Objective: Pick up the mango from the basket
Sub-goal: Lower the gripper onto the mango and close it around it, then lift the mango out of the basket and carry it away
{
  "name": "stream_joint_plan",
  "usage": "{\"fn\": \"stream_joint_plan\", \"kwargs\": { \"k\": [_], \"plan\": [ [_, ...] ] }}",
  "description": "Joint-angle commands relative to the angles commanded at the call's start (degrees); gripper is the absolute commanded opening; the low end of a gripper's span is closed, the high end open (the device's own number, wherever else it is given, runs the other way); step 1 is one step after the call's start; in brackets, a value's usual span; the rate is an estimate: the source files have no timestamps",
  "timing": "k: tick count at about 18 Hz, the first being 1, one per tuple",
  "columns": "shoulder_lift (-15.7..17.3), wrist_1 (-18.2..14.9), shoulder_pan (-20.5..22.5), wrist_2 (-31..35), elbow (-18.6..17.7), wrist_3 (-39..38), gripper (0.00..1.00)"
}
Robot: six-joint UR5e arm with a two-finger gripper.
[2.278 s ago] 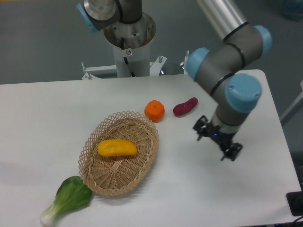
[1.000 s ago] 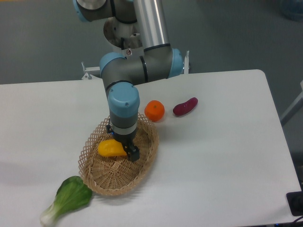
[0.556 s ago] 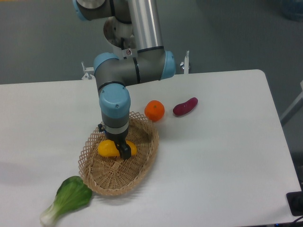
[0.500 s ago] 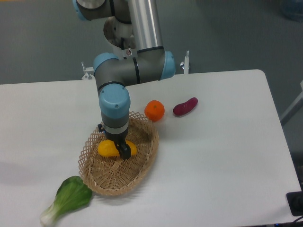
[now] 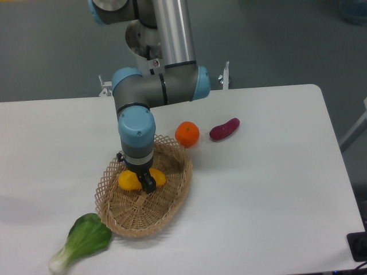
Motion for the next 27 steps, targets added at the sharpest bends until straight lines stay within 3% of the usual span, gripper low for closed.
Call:
{"fn": "stream_joint_plan", "kwargs": {
  "k": [2, 3, 10, 13, 15, 19, 27],
  "plan": [
    [0.4, -0.1, 0.2, 0.0, 0.1, -0.4, 0.35],
    [0.5, -0.1, 0.3, 0.0, 0.4, -0.4, 0.34],
    [4.4, -1.5, 5.6, -0.3, 1.1, -0.7, 0.37],
    [4.5, -1.6, 8.3, -0.1, 2.7, -0.4, 0.39],
    [4.6, -3.5, 10.8, 0.0, 5.1, 0.0, 0.4],
    [3.5, -12.1, 14.2, 0.2, 13.2, 0.1, 0.4],
    [2.8, -12.7, 24.9, 1.6, 16.9, 4.9, 0.39]
  ]
}}
